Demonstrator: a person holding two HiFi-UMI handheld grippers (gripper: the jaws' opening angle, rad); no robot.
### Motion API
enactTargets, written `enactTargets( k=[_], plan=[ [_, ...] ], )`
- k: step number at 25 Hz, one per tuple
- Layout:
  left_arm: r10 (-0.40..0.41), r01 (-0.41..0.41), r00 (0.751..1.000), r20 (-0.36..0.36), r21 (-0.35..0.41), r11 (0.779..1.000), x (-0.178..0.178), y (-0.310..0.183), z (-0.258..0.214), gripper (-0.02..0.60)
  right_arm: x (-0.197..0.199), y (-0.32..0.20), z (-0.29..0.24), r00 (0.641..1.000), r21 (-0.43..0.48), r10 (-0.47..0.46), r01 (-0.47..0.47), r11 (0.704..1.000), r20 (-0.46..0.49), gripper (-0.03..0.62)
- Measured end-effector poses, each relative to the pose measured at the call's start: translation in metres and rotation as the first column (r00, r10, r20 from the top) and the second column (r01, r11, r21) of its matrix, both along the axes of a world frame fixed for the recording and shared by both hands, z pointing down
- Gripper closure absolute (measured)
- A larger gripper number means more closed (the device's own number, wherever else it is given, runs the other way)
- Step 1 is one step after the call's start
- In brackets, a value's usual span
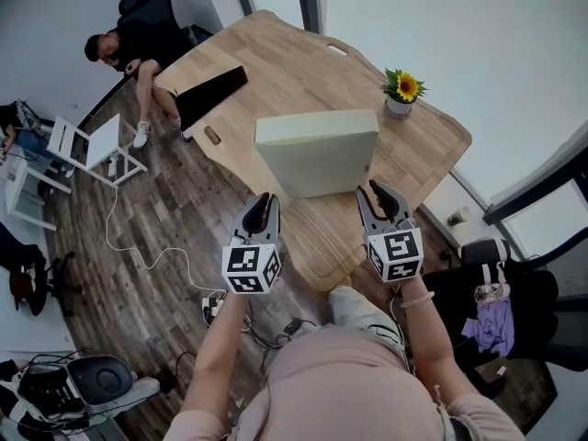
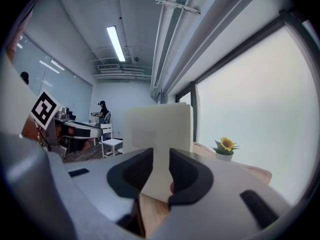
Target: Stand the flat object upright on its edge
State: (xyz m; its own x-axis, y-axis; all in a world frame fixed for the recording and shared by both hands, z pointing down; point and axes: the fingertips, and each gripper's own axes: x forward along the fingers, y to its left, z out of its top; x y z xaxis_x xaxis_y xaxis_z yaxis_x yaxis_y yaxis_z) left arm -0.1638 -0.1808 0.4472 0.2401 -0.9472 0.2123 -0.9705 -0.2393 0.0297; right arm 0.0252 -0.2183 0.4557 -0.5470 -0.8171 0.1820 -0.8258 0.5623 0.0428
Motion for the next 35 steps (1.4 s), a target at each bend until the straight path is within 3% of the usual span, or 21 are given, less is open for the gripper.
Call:
enactTargets(
  k=[10, 22, 28, 35],
  plan=[
    [0.003, -0.003, 1.000, -0.003, 0.062, 0.998, 0.004, 0.035, -0.025, 0.557, -0.001, 0.032, -0.007, 1.000, 0.005, 0.015, -0.015, 1.000, 0.015, 0.569],
    [0.017, -0.017, 1.000, -0.002, 0.093, 0.996, 0.011, 0.070, -0.041, 0.566, -0.001, 0.068, -0.026, 1.000, 0.040, 0.015, -0.016, 0.999, 0.018, 0.594],
    [0.019, -0.023, 0.999, 0.037, 0.107, 0.994, 0.011, 0.095, -0.047, 0.569, -0.003, 0.091, -0.034, 0.998, 0.034, 0.017, -0.019, 0.999, 0.060, 0.594],
    [0.020, -0.023, 0.999, 0.030, 0.114, 0.993, 0.012, 0.130, -0.060, 0.569, -0.009, 0.126, -0.055, 0.998, 0.087, 0.003, -0.009, 0.996, 0.060, 0.594]
  ],
)
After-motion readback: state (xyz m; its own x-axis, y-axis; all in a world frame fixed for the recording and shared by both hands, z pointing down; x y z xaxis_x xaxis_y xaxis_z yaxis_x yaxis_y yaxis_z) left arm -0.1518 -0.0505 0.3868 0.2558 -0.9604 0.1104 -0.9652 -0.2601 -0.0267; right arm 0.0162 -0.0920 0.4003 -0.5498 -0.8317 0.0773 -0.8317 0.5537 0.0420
